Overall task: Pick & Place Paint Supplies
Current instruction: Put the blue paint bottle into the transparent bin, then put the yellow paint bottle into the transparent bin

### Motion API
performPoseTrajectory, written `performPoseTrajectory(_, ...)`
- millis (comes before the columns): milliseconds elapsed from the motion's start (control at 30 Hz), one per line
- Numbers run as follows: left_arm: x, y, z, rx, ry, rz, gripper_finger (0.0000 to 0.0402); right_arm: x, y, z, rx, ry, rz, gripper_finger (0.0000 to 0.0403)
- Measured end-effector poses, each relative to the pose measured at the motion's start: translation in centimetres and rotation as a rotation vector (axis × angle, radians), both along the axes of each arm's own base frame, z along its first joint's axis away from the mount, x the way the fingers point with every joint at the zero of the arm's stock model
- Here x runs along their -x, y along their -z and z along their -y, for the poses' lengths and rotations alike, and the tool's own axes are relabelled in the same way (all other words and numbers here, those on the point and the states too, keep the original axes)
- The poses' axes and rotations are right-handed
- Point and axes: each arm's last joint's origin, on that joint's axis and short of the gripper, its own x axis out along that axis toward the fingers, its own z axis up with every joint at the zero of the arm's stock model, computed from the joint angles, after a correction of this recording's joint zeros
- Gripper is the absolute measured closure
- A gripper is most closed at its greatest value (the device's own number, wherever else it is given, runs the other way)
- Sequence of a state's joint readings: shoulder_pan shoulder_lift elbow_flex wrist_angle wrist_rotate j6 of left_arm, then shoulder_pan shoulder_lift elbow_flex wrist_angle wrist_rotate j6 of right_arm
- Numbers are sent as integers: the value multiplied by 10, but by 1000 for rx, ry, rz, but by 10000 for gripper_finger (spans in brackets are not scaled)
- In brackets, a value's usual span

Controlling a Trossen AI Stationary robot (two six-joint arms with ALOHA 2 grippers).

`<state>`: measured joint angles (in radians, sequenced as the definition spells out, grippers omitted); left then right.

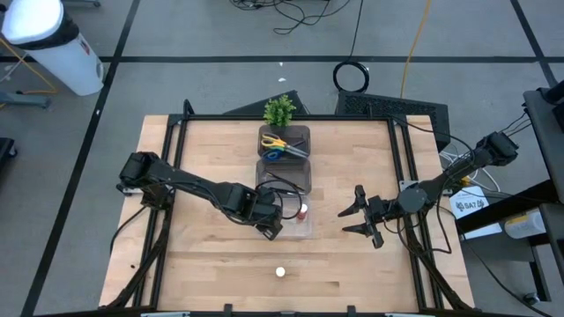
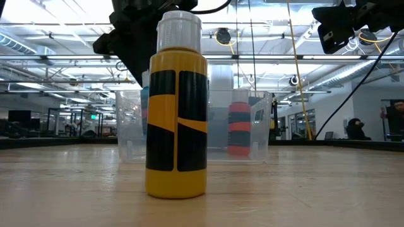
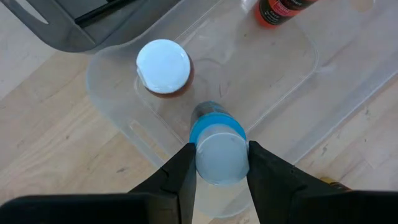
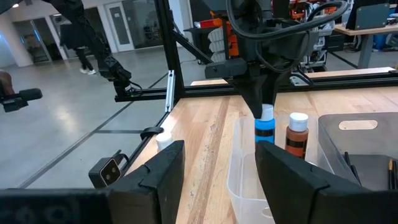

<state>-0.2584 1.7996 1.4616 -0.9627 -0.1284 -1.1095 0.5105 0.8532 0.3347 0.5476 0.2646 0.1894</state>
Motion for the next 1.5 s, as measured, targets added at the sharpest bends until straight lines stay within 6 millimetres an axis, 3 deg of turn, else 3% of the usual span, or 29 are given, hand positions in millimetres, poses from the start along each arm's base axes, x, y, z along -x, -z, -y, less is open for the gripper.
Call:
performPoseTrajectory(533,-8,14,3,27,30,-23,272,0,0,0,2,1,-3,220)
performPoseTrajectory(767,-9,15,4,45,70,-27,172,0,0,0,3,1,-5,220)
performPoseTrajectory(933,-8,12,5,66,78,-20,129,0,0,0,3,1,-5,220)
performPoseTrajectory(1267,11,-38,10,42,84,180,110,0,1,0,3,1,-6,220)
performPoseTrajectory(1367,12,-54,23,12,128,331,115,0,0,0,3,1,-5,220)
performPoseTrajectory(1500,5,-67,52,-12,312,544,116,0,0,0,3,1,-5,220)
